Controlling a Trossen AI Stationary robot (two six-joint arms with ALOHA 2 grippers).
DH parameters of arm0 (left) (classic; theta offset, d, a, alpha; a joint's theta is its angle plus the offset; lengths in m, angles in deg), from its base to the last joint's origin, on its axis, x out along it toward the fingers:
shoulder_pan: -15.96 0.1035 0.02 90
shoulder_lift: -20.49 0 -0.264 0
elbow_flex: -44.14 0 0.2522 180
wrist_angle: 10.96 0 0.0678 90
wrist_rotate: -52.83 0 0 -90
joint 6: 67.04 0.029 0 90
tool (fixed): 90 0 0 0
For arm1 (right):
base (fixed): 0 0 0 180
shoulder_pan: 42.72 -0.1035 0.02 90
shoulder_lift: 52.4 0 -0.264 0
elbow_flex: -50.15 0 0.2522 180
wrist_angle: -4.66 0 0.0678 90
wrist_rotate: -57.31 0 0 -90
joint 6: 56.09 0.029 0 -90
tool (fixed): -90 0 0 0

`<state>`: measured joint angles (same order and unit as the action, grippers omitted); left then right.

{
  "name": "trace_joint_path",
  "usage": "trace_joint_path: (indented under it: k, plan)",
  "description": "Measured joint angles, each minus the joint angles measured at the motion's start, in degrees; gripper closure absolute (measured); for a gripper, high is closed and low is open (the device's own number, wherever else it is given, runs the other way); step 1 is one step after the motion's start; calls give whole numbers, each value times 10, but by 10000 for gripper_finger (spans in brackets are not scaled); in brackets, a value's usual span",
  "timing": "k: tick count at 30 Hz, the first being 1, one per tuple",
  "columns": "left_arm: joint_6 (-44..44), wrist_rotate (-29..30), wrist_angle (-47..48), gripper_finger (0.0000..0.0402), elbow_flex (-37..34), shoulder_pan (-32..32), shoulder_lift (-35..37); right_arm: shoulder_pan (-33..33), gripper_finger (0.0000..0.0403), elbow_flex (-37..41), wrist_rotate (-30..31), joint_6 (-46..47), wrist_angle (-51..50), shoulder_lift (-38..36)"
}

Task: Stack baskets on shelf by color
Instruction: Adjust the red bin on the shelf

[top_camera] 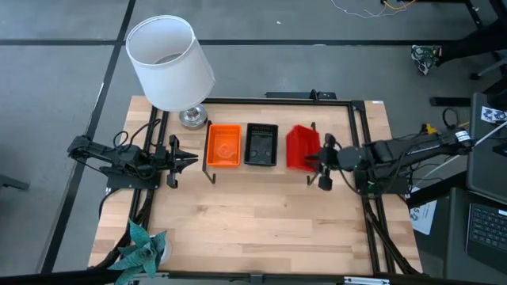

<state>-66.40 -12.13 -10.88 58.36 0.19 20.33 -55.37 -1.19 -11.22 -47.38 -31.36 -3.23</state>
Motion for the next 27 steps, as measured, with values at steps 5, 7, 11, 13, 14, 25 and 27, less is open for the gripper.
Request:
trace_joint_path:
  k: [5,7,11,13,14,25,27]
  plan:
    - [0,0,3,351,0,0,0,-16,331,147,-6,0,188,-77]
    - [0,0,3,351,0,0,0,-27,331,191,-12,-18,253,-109]
    - [0,0,2,351,0,0,0,-36,331,240,-7,-78,282,-176]
    - [0,0,7,351,0,0,0,-33,331,249,-4,-108,277,-206]
    - [0,0,6,351,0,0,0,-29,331,253,-3,-118,274,-221]
    - [0,0,8,351,0,0,0,-27,331,334,-1,-122,269,-375]
    - [0,0,8,351,0,0,0,-30,331,342,-1,-122,268,-394]
